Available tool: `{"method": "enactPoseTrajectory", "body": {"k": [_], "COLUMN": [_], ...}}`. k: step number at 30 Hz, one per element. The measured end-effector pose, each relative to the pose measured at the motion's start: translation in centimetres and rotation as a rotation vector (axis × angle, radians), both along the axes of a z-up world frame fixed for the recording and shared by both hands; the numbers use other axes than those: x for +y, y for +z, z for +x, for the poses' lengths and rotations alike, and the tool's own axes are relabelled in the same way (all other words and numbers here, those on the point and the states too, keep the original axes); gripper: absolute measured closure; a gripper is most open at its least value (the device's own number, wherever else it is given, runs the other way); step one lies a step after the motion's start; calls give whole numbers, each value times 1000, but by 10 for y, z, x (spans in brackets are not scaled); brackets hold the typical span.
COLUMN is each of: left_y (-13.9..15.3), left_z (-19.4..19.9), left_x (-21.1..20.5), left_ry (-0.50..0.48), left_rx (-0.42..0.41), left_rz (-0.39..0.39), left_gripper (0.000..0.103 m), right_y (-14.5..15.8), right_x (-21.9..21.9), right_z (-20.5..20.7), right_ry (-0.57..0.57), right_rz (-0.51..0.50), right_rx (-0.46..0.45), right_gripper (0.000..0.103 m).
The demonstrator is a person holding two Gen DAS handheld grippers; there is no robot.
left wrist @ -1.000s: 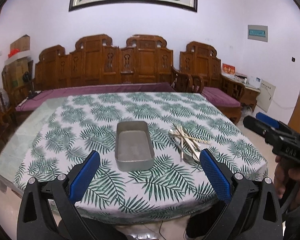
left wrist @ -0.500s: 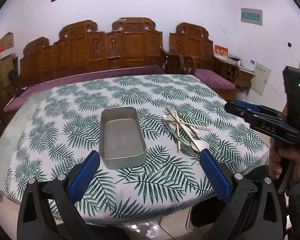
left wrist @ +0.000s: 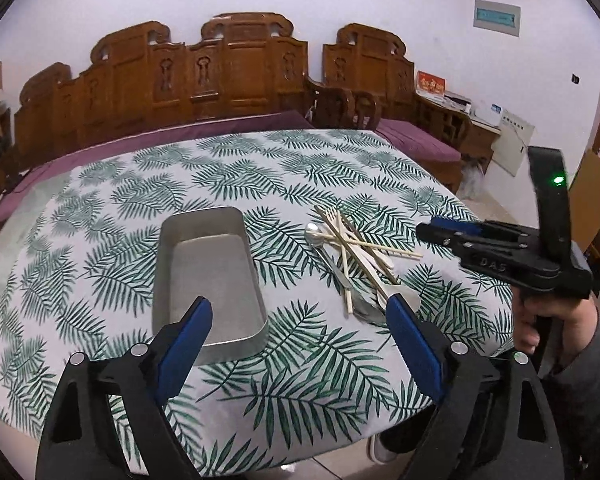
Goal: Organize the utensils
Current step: 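Reach the right tool into the utensil pile and grasp a dark wooden chopstick, then grasp a metal spoon with the left tool while the right tool holds the chopstick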
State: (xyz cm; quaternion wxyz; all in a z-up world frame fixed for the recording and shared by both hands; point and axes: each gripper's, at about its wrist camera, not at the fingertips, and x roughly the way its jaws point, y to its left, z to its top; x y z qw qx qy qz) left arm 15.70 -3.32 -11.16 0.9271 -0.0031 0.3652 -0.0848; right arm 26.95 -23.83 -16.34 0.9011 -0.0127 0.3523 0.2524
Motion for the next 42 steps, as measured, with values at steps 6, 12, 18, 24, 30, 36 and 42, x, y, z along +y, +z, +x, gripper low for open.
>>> {"method": "enactPoseTrajectory", "body": {"k": [6, 12, 18, 24, 30, 36, 42], "left_y": [-13, -24, -33, -40, -44, -44, -40], "left_z": [15, 23, 30, 37, 39, 35, 33], "left_x": [-2, -3, -7, -12, -18, -18, -17], "left_ry": [-3, 7, 9, 9, 12, 21, 24], "left_rx": [28, 55, 79, 93, 99, 102, 97], "left_rz": [4, 6, 28, 45, 53, 48, 53], "left_gripper": [21, 21, 21, 21, 21, 21, 21], "right_y": [-37, -67, -76, -76, -77, -77, -78], "right_x": [18, 36, 46, 47, 48, 50, 56], "right_z": [30, 53, 60, 59, 56, 54, 50], "right_ry": [53, 98, 102, 95, 112, 141, 165], "right_rz": [-21, -68, -117, -168, -190, -163, -156], "right_rx": [90, 149, 143, 106, 88, 120, 145], "right_gripper": [75, 81, 89, 97, 96, 96, 96]}}
